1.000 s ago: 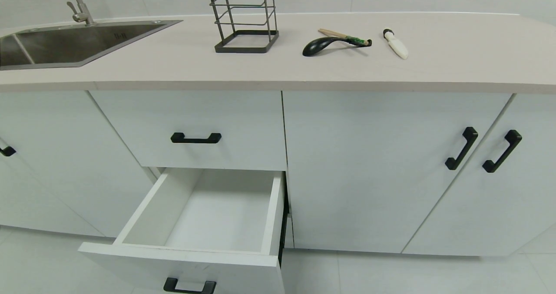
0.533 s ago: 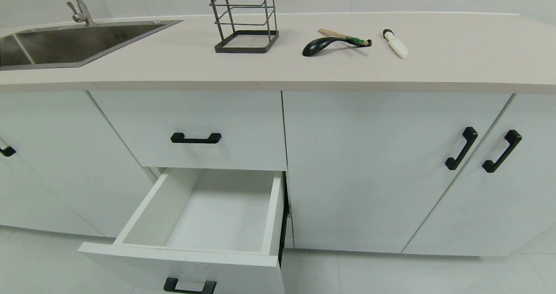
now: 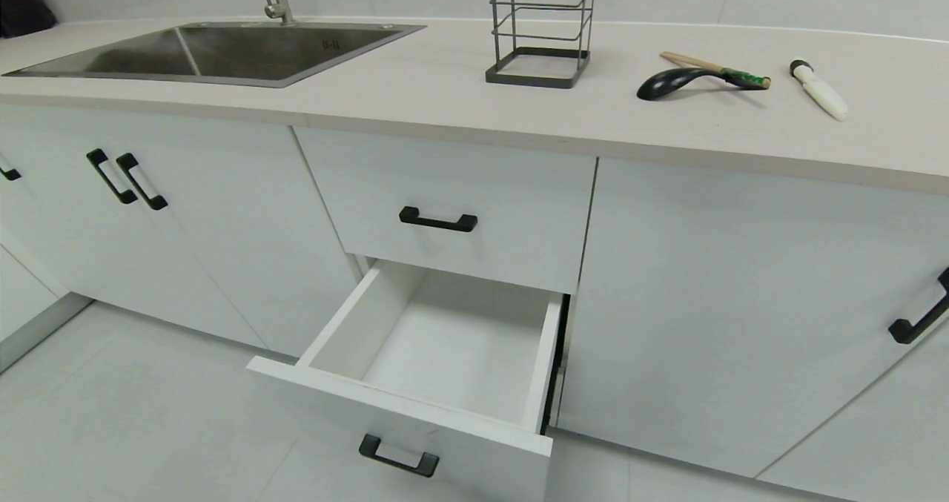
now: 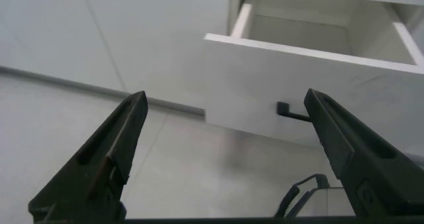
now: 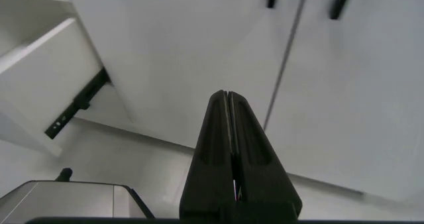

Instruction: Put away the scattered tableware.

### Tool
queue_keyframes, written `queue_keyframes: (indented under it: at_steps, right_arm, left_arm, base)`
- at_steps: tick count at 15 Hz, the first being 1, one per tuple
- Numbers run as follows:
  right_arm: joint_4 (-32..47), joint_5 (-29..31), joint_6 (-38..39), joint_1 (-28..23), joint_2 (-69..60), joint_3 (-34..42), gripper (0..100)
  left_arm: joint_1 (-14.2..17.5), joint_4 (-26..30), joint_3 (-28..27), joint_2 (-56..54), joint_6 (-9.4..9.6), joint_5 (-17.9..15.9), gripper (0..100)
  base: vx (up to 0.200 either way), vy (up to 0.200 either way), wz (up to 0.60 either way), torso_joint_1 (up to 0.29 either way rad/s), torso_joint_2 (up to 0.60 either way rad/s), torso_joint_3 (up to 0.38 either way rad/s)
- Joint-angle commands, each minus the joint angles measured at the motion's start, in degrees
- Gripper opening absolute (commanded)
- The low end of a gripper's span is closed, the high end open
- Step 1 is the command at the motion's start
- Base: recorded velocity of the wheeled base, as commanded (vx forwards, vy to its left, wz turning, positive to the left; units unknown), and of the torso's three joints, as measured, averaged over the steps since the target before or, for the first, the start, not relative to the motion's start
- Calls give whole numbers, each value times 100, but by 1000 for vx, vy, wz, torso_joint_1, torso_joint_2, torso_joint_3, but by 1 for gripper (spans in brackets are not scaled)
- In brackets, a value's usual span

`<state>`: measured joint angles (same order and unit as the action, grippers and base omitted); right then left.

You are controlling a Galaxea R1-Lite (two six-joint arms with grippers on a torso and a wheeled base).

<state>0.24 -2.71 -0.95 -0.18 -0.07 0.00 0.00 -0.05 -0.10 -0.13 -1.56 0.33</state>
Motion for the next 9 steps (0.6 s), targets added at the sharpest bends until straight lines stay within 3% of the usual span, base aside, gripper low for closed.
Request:
queue_keyframes:
  at_steps: [1,9]
  right_arm:
    - [2,-2,7,1,7,0,0]
    - [2,16,16,1,7,0,0]
  left_arm:
    - [0,-4,1,13,7,2,100]
    - [0,-4,1,13,15,2,100]
  base:
    - [200,0,0,2,2,2]
    - [200,0,0,2,2,1]
